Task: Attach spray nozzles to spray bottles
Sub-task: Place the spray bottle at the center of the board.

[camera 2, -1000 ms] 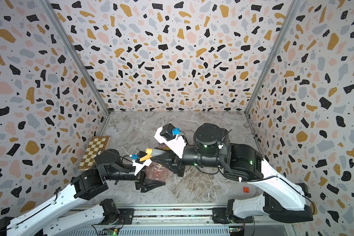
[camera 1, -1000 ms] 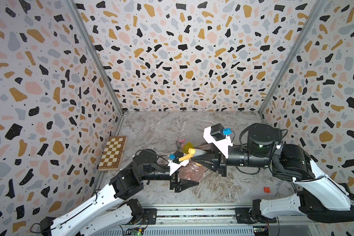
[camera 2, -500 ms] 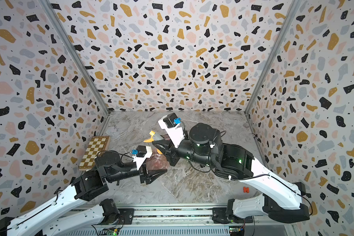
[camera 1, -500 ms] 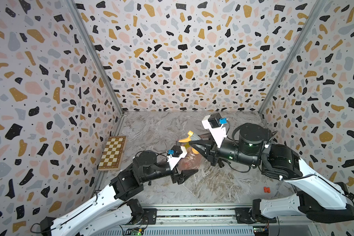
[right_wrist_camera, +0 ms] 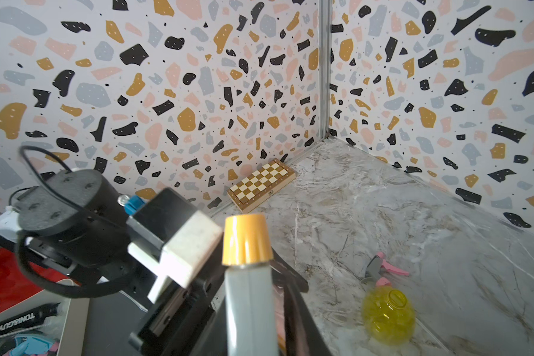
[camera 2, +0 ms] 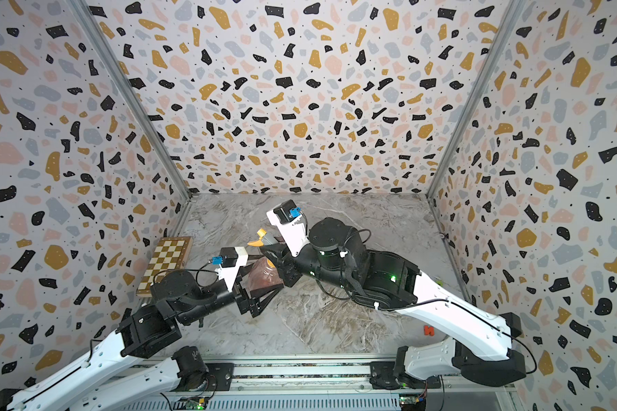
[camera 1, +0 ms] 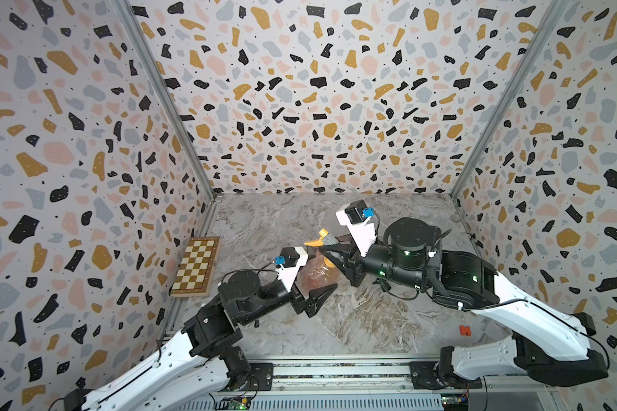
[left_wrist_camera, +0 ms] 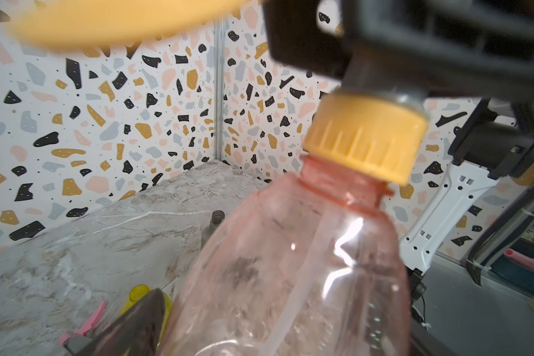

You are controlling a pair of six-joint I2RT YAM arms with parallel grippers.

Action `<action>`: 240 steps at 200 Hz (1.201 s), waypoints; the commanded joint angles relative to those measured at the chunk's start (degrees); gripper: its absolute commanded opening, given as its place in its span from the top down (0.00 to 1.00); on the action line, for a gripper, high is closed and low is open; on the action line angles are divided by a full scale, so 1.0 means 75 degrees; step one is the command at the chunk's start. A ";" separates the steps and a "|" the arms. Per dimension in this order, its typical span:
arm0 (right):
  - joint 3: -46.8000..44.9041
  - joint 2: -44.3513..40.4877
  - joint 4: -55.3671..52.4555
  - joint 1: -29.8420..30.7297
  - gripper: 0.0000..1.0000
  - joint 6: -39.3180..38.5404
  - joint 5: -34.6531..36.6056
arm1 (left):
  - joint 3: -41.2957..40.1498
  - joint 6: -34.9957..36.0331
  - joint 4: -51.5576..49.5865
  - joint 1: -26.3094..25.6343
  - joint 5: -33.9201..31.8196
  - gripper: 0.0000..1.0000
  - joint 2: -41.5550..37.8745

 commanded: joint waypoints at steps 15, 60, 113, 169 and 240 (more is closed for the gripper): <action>-0.0320 -0.0076 0.0391 -0.0482 1.00 -0.0037 0.0295 | -0.0112 -0.0320 0.0405 0.0065 -0.0999 0.01 -0.0311; -0.1049 0.0069 0.1473 -0.1902 1.00 -0.0258 0.0287 | -0.0207 -0.0475 -0.0172 0.0070 -0.2024 0.01 -0.0632; -0.1422 0.1523 0.2970 -0.4131 1.00 -0.0619 0.0220 | -0.0555 -0.0718 -0.0147 0.0070 -0.2295 0.01 -0.1418; -0.1296 0.3480 0.4010 -0.4976 1.00 -0.1010 0.0572 | -0.0667 -0.0967 -0.0275 0.0070 -0.2154 0.01 -0.1765; -0.0930 0.4966 0.4291 -0.5273 1.00 -0.0977 0.0612 | -0.0829 -0.0845 -0.0377 0.0065 -0.2223 0.01 -0.2089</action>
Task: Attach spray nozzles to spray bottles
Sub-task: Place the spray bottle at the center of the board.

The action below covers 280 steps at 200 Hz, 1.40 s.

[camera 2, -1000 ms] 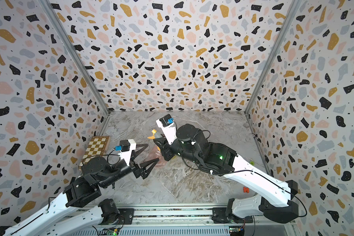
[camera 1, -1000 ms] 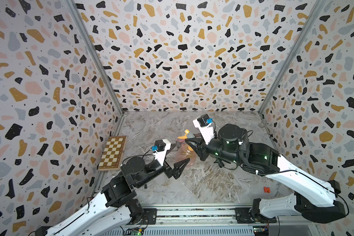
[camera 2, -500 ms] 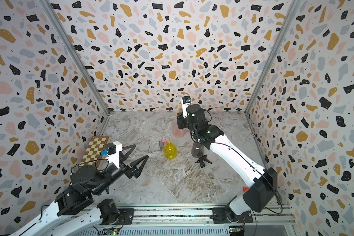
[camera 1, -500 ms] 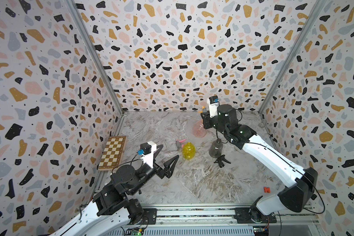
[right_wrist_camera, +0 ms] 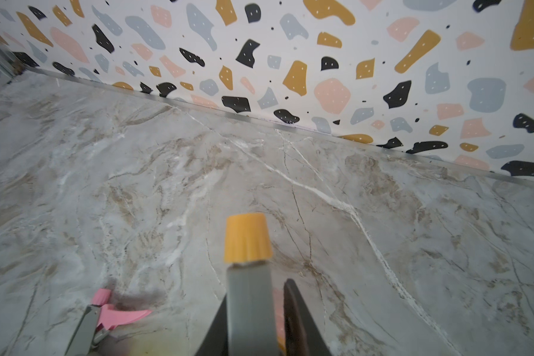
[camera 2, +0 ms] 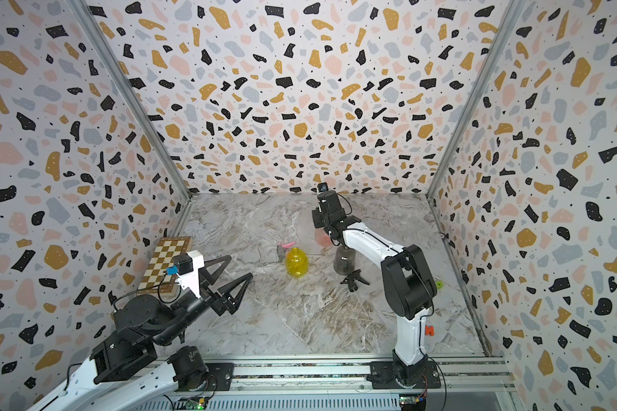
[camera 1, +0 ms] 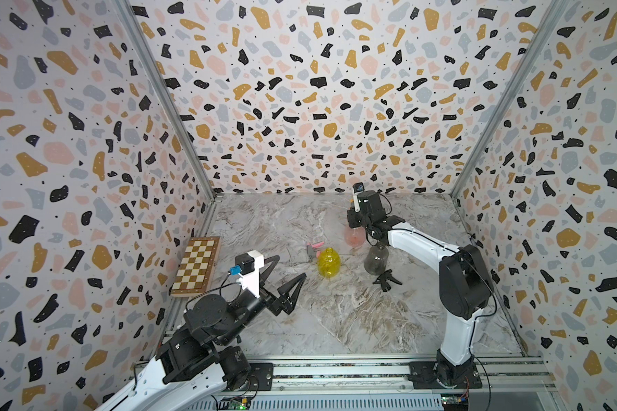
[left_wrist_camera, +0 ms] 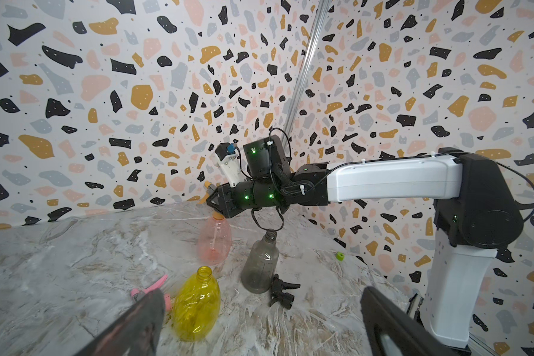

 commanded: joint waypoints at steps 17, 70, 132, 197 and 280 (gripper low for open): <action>0.0471 0.0231 0.0343 -0.0096 1.00 0.0036 0.0030 | -0.0072 0.0095 0.0109 0.0044 -0.0094 0.01 -0.0106; 0.0437 0.0262 0.0199 -0.0096 0.59 0.0220 0.0039 | -0.0093 0.0132 0.0139 0.0042 -0.0126 0.01 -0.0057; 0.0633 -0.0102 -0.0040 -0.0144 0.36 0.0267 0.0074 | -0.0088 0.0085 0.0168 0.0037 -0.0100 0.01 0.0007; -0.0042 -0.1984 -0.0298 0.0211 0.31 0.0502 -0.0413 | -0.0074 -0.0083 -0.0016 0.0032 -0.0521 0.01 0.0041; -0.1510 -0.2513 -0.1135 0.2118 0.29 0.0466 -0.2064 | -0.0173 -0.0416 -0.0281 0.0042 -0.0339 0.01 -0.0197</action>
